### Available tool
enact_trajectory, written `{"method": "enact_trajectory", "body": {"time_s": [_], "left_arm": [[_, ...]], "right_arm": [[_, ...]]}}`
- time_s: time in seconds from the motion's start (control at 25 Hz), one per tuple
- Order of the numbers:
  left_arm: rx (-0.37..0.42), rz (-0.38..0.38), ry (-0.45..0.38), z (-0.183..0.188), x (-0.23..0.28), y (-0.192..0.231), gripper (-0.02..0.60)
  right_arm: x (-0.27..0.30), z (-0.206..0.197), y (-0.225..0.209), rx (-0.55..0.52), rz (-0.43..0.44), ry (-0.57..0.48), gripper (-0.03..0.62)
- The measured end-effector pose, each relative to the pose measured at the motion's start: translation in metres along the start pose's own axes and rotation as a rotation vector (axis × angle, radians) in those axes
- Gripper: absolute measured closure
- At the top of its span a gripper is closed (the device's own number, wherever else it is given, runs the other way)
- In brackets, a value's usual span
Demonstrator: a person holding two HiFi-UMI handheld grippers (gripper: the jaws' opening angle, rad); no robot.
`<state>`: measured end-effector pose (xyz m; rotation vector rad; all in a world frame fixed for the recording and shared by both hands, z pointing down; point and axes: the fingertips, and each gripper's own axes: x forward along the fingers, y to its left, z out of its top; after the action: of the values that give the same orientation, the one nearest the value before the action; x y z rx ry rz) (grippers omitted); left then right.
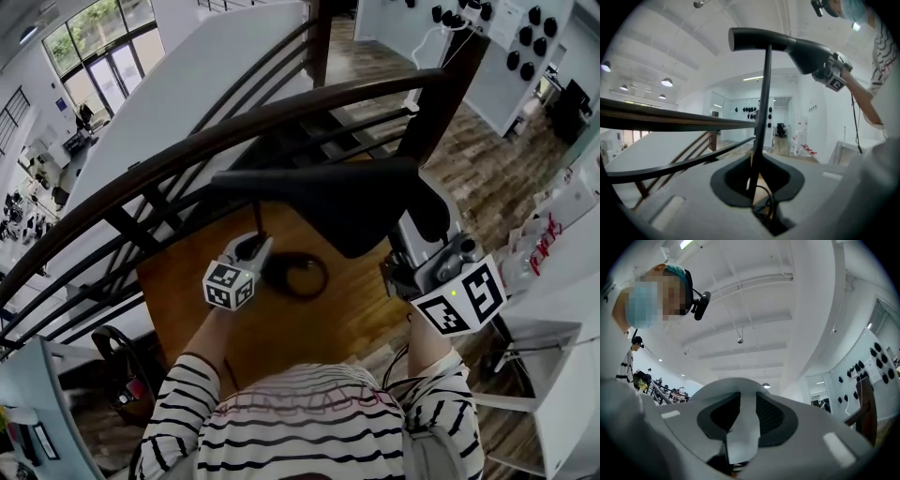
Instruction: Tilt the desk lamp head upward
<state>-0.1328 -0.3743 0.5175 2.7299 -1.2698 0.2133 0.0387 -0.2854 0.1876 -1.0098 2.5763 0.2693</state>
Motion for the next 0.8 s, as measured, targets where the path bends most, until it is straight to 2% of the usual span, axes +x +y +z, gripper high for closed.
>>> {"method": "enact_trajectory", "body": {"time_s": [0.6, 0.8], "left_arm": [[-0.021, 0.013, -0.005, 0.0005, -0.0026, 0.0024, 0.525], [-0.028, 0.016, -0.010, -0.0007, -0.0040, 0.0010, 0.523]], "right_arm": [[0.0049, 0.0023, 0.0012, 0.071, 0.009, -0.037, 0.484], [0.0009, 0.0014, 0.0001, 0.076, -0.003, -0.041, 0.454]]}}
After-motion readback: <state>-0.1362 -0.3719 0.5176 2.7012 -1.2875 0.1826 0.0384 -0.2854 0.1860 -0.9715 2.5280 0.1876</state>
